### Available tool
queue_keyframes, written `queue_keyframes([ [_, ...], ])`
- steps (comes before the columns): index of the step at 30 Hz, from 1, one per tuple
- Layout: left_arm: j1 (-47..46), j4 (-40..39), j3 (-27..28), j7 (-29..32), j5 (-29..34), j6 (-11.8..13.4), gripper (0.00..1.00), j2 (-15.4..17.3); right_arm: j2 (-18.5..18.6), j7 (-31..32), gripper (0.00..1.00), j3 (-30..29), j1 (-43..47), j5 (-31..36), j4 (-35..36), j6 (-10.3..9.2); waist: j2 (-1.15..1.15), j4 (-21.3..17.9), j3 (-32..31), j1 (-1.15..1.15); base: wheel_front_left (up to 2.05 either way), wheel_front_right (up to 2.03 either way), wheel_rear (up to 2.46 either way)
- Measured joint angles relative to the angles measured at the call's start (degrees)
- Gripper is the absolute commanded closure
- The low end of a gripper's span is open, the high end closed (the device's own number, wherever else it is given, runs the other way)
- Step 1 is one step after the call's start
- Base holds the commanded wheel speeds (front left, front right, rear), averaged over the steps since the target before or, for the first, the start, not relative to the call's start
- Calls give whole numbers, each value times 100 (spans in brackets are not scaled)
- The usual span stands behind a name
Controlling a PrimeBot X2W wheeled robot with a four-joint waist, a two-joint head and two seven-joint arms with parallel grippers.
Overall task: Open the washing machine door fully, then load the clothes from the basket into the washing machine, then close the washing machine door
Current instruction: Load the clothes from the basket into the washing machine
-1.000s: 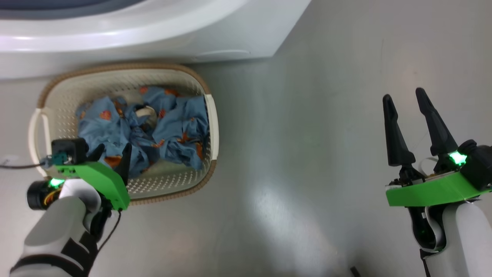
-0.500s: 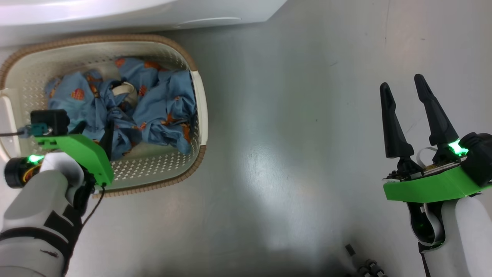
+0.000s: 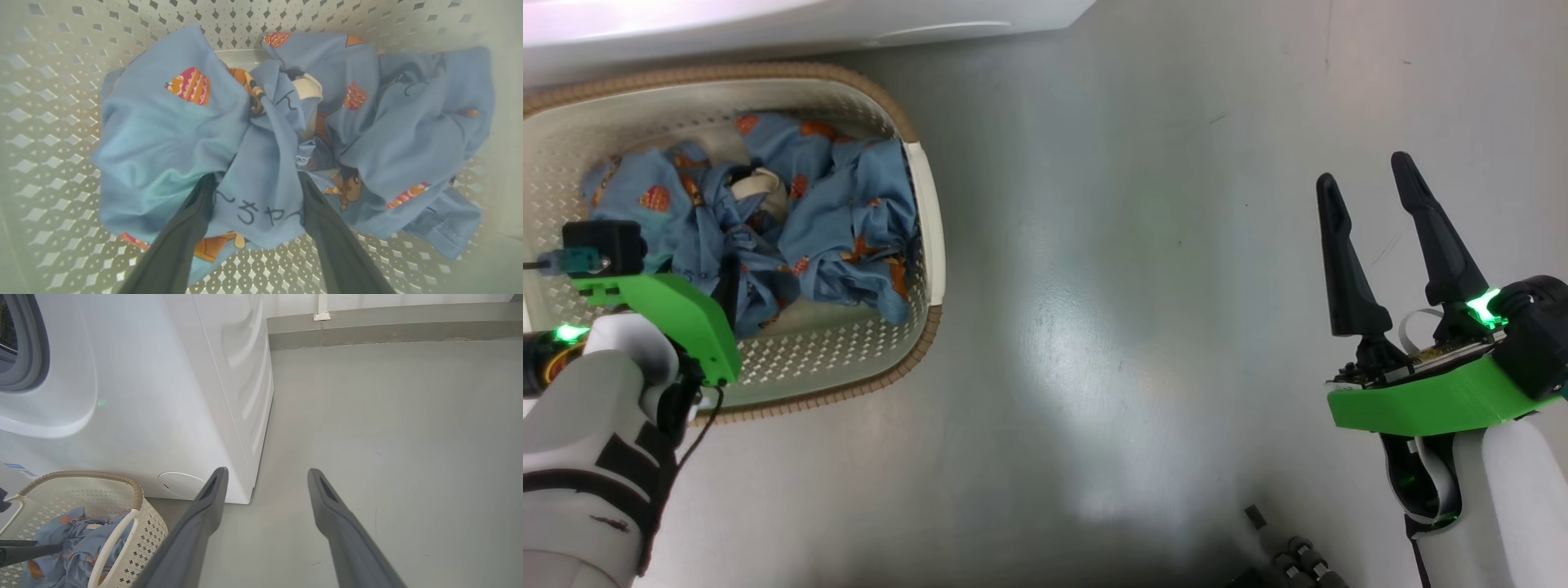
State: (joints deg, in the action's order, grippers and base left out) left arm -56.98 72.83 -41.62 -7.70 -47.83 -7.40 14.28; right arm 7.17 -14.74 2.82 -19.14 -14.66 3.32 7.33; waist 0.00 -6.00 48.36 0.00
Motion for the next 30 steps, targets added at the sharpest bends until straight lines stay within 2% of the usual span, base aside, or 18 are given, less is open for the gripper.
queue_keyframes([
  [2,-15,18,-24,23,-1,-1,0,38,-1,0,0,10,0,-1,12,0,0,-19,13,0,0,0,0],
  [4,-35,31,-37,47,-36,0,83,70,-3,0,0,18,1,0,21,0,0,-40,11,0,0,0,0],
  [5,-41,32,-44,60,-48,0,99,78,-4,0,0,19,1,-1,31,0,0,-49,6,0,0,0,0],
  [12,-52,34,-65,41,-168,0,100,52,-5,0,0,15,0,0,35,0,0,-25,-69,0,0,0,0],
  [18,-25,-8,-5,-354,-447,0,100,-10,-4,0,0,-1,-1,0,3,0,0,74,-269,0,0,0,0],
  [27,514,-447,41,-653,-660,0,100,-67,4,0,0,-44,35,-3,-160,0,0,244,-829,0,0,0,0],
  [30,677,-787,226,-653,-587,0,100,-15,18,0,0,-81,99,-4,-220,0,0,301,-1069,0,0,0,0],
])
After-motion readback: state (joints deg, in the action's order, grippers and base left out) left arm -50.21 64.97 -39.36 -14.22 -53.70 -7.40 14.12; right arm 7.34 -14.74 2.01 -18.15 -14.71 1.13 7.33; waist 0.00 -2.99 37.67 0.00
